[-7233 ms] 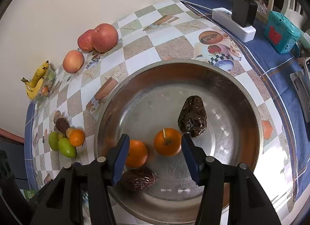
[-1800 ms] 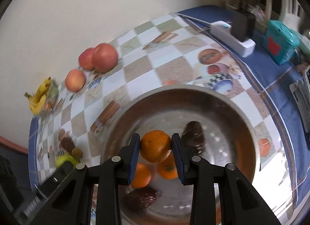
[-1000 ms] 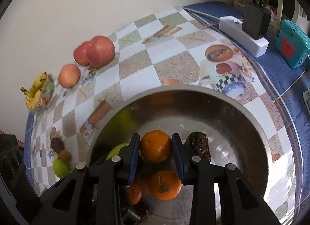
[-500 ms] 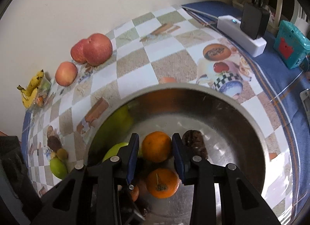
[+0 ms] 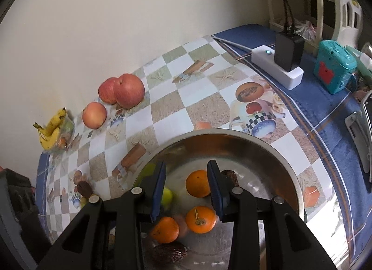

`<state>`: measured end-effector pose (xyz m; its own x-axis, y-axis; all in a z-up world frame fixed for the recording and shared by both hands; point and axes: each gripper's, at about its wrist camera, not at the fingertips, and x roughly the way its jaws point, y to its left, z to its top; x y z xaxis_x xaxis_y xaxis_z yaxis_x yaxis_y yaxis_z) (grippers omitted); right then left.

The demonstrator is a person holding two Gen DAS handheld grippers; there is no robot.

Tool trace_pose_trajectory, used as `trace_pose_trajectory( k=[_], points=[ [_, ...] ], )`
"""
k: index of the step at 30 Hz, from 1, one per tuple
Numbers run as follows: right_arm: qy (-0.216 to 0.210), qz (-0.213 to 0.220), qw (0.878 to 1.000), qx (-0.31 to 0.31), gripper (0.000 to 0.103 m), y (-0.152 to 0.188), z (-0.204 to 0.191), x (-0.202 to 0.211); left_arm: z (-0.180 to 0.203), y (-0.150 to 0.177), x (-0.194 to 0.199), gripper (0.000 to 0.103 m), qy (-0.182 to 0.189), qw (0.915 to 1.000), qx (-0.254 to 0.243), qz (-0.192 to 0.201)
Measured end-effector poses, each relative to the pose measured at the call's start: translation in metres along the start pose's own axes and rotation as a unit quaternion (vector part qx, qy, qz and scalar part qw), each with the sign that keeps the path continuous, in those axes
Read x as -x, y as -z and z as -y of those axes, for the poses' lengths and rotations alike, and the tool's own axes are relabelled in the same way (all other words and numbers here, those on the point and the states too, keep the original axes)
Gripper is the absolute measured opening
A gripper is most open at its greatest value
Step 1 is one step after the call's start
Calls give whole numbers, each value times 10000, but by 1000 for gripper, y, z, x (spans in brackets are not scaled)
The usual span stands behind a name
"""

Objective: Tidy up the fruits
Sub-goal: 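Carry green fruit and tangerine into the steel bowl while both grippers open to release, then withdraw both open grippers from the bowl toward the fruit cluster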

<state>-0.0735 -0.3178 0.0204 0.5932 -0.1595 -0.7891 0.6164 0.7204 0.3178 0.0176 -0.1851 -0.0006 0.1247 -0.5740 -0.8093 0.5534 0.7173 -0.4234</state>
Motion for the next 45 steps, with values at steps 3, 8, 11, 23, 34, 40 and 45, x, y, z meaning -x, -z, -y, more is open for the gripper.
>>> trace_pose_trajectory(
  k=[3,8,11,23,34,40,45],
  points=[
    [-28,16,10000,-27,38,2,1,3,-14,-1,12,60,-121,9996,272,23],
    [-30,-43,10000,36,38,11,-4,6,-47,0,30,60,-238,9962,835,84],
    [6,-157,9996,222,37,19,-14,3,-70,0,44,60,-434,9920,1165,221],
    [253,-561,9898,1285,70,63,-78,-15,-158,34,84,97,-1328,9596,2434,473],
    [409,-526,9810,1822,99,83,-98,-25,-177,43,94,103,-2014,9460,2459,643],
    [215,-504,9841,1690,99,80,-95,-26,-171,35,92,103,-2225,9506,2049,703],
    [13,-549,9869,1520,99,78,-92,-28,-166,28,92,103,-2231,9551,1799,754]
  ],
)
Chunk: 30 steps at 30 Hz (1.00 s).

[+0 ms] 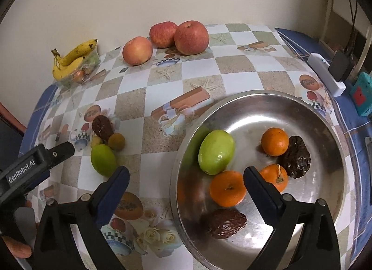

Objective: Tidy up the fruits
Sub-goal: 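Withdraw both open grippers from the bowl toward the fruit cluster, then grasp a small yellow fruit with the left gripper while the right gripper grasps a green fruit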

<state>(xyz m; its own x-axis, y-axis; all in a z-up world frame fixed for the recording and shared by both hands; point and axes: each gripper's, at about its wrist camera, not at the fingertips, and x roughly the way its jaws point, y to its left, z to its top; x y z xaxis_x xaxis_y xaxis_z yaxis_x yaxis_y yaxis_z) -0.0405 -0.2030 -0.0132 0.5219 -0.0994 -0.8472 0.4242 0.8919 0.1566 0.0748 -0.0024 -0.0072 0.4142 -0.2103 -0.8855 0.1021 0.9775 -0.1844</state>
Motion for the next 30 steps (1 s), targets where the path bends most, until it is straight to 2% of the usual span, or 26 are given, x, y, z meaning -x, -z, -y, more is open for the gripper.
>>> trace_pose_trajectory(
  k=[5,9,13,16,17,19,23,25,28,30],
  points=[
    [-182,165,9997,-89,99,-8,2,2,2,-7,2,103,186,9997,-144,66],
    [-486,256,9984,-140,99,-12,-2,3,0,-14,0,103,385,9990,-210,36],
    [-596,369,9975,5,98,-18,-16,6,-17,-21,2,103,802,9963,291,81],
    [-697,391,9966,216,95,-20,-32,6,-27,-25,-1,103,936,9940,552,-101],
    [-722,374,9963,278,93,-21,-38,4,-29,-25,-2,103,932,9938,593,-111],
    [-750,303,9960,385,80,-21,-48,-2,-34,-25,-8,102,855,9940,648,-228],
    [-851,16,9945,615,79,-16,-67,-24,-44,-25,-23,102,842,9916,871,-448],
    [-914,-113,9931,723,75,-13,-76,-33,-50,-24,-32,101,945,9881,1062,-581],
    [-914,-275,9912,922,74,-8,-88,-45,-56,-22,-44,91,1071,9833,1276,-732],
    [-965,-394,9899,960,74,-6,-95,-53,-58,-21,-49,90,1108,9817,1328,-798]
  ],
)
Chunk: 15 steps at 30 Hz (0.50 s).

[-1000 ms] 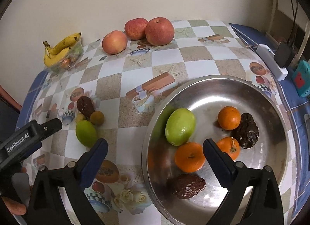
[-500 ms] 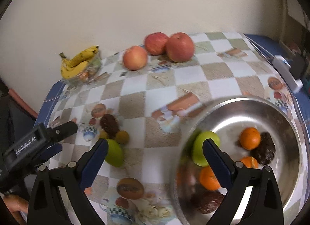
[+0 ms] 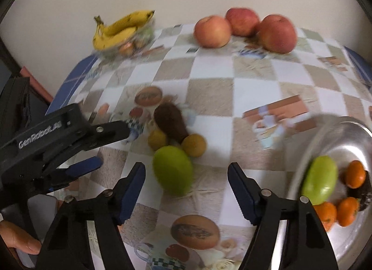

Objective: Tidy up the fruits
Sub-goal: 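Grasp a small yellow fruit with the left gripper while the right gripper grasps a green fruit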

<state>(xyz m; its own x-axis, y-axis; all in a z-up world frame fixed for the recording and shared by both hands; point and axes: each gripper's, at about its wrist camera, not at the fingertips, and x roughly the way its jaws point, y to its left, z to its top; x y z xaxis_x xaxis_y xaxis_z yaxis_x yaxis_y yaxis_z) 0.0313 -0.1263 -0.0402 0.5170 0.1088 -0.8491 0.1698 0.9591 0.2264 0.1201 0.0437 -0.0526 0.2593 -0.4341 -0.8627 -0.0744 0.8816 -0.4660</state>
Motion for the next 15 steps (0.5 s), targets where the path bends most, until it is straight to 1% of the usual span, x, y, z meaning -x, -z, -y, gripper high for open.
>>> trace_pose_trajectory(
  k=[3,5,7,11,13,15],
  points=[
    [-91,-162,9998,-6,74,0,-6,-15,3,-2,0,86,58,10000,-51,28],
    [-50,-247,9996,99,70,1,-12,-23,3,-3,0,85,127,9999,-50,40],
    [32,-208,9995,252,62,0,-18,-24,4,-5,-1,80,230,9997,-37,29],
    [5,-193,9994,272,53,1,-18,-24,11,-6,-3,74,296,9993,-207,55],
    [28,-185,9996,233,44,0,-14,-23,16,-5,-4,74,295,9990,-324,66],
    [-36,-193,9998,72,43,0,-8,-22,21,-4,-6,74,276,9987,-426,55]
  ],
)
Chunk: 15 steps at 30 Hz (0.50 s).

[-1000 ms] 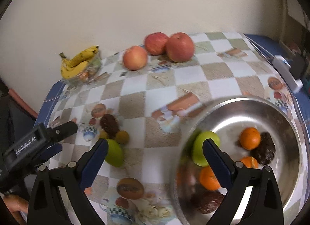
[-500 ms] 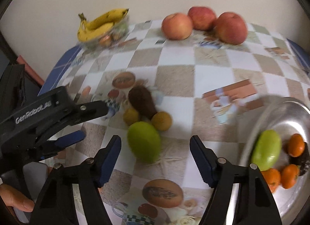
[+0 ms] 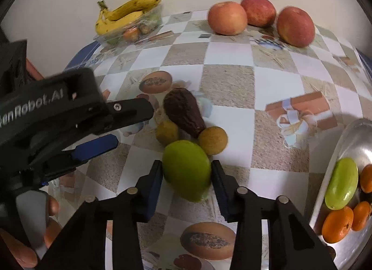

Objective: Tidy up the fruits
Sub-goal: 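Grasp a small yellow fruit with the left gripper while the right gripper grasps a green fruit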

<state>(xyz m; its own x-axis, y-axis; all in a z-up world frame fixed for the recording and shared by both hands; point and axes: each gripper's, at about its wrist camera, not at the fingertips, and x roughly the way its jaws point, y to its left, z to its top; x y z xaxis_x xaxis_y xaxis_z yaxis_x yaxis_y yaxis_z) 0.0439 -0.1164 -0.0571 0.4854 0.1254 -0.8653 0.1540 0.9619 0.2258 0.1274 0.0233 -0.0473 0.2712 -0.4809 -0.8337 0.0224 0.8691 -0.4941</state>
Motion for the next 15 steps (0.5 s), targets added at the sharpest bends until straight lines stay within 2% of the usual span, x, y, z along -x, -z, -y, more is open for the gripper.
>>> trace_pose_trajectory(
  k=[3,5,9,11,15],
  points=[
    [-140,29,9996,-247,42,-1,8,4,6,1,-3,74,44,9999,-128,-11],
    [-159,28,9994,-294,42,0,12,6,8,2,-3,65,60,9998,-202,-16],
    [-110,100,9990,-430,42,-2,20,18,17,6,-7,58,39,9991,-429,-32],
    [-85,146,9987,-486,42,-2,24,23,21,8,-9,48,73,9986,-512,-67],
    [-154,173,9976,-646,42,-3,33,27,31,13,-15,40,69,9972,-726,-137]
  ],
)
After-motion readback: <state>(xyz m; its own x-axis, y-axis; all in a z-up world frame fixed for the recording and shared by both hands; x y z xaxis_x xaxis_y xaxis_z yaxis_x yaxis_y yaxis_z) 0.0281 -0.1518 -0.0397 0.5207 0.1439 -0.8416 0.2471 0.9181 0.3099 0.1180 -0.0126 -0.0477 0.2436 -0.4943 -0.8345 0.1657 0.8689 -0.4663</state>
